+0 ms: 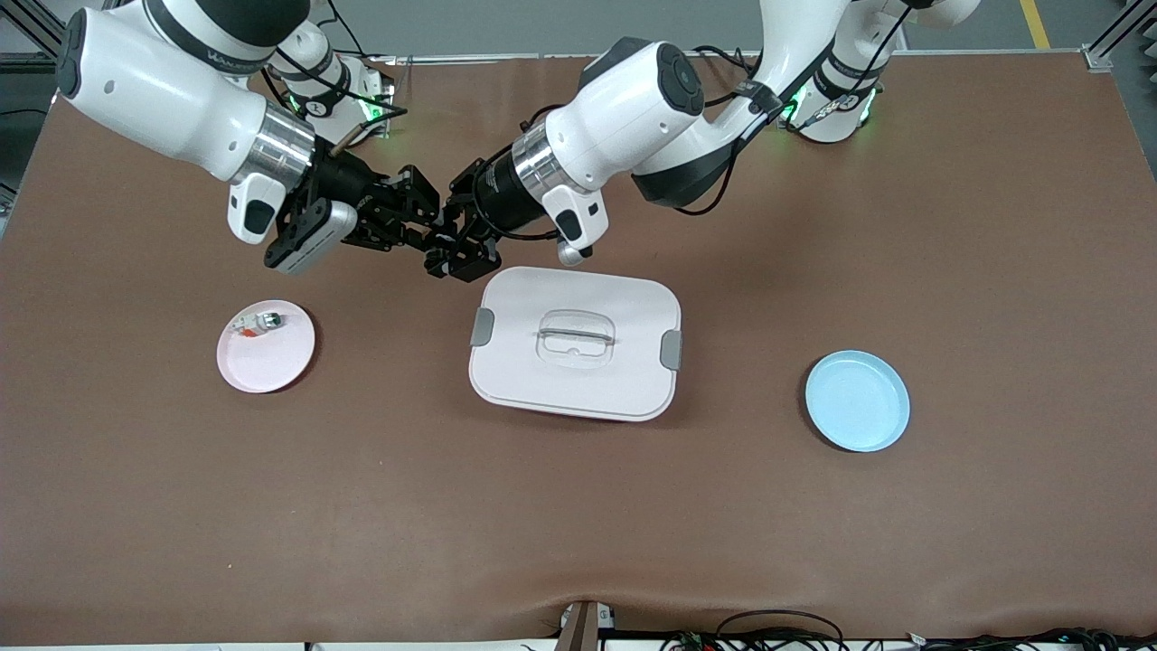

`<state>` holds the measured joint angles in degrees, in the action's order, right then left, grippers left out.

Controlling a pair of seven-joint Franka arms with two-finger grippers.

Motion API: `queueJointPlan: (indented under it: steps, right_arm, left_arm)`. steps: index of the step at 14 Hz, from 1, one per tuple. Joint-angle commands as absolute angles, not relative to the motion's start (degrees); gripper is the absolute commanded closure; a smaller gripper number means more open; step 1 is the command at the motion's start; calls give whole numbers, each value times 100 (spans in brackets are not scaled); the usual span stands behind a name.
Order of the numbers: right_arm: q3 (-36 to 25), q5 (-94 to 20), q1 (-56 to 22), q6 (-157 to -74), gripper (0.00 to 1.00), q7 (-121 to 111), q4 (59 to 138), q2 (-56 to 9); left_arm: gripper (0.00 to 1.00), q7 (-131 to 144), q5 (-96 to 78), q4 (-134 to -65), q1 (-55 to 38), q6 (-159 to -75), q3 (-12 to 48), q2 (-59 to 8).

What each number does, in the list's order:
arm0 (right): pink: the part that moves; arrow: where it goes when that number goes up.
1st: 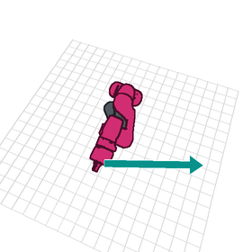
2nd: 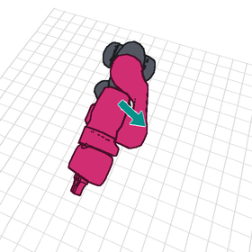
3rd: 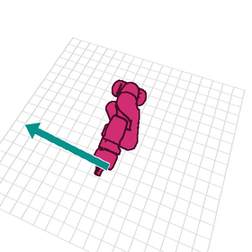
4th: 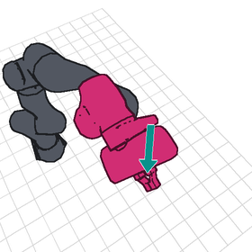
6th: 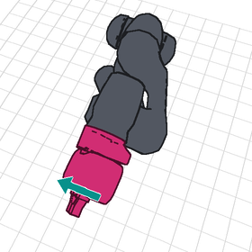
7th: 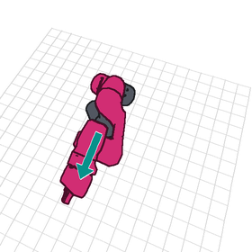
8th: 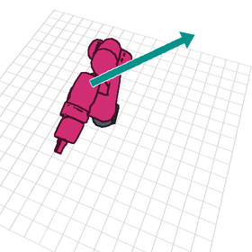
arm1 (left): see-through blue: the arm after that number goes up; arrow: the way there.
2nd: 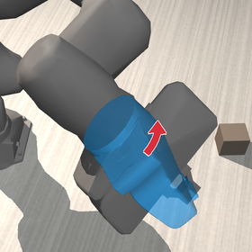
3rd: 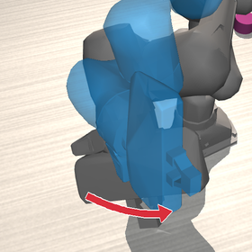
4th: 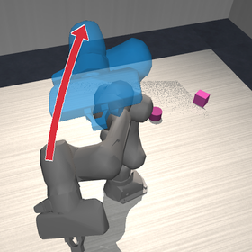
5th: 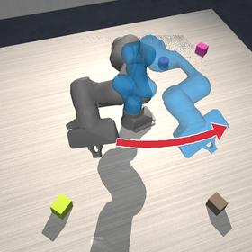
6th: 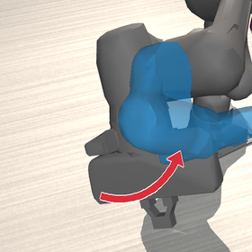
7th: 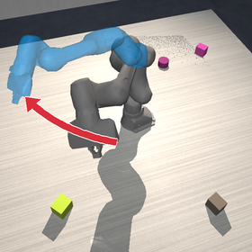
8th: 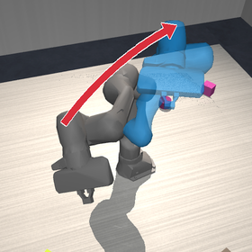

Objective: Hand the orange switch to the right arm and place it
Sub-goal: 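Grasp the orange switch with the right gripper, then open the left gripper and withdraw while the right gripper carries the switch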

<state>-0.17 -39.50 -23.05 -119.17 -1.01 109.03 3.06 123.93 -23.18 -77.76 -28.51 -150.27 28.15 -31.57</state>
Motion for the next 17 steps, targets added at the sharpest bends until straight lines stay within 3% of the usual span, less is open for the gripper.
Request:
queueJointPlan:
  steps: [1, 5, 7, 10, 17]
  right_arm:
    - [-88, -3850, -2268, -11821, 100, -158, 11004, 308]
    - [-97, -3763, -2233, -11813, 100, -569, 10986, 299]
    - [-140, -3185, -2198, -11804, 100, -1323, 10978, 299]
    - [-176, -2462, -1733, -11067, 100, -2616, 10890, 290]
    - [-167, -1197, -959, -10468, 100, -4628, 10951, 299]
  left_arm:
    - [0, 12480, -2259, -7770, -2839, -15100, 2786, -3006]
    - [0, 12480, -2250, -7770, -2778, -15100, 2786, -3006]
    - [0, 12472, -2250, -7778, -2699, -15100, 2786, -2980]
    - [0, 12480, -2119, -7910, -2365, -15030, 2777, -2883]
    - [0, 12323, -812, -7954, -1267, -13669, 2786, -2874]
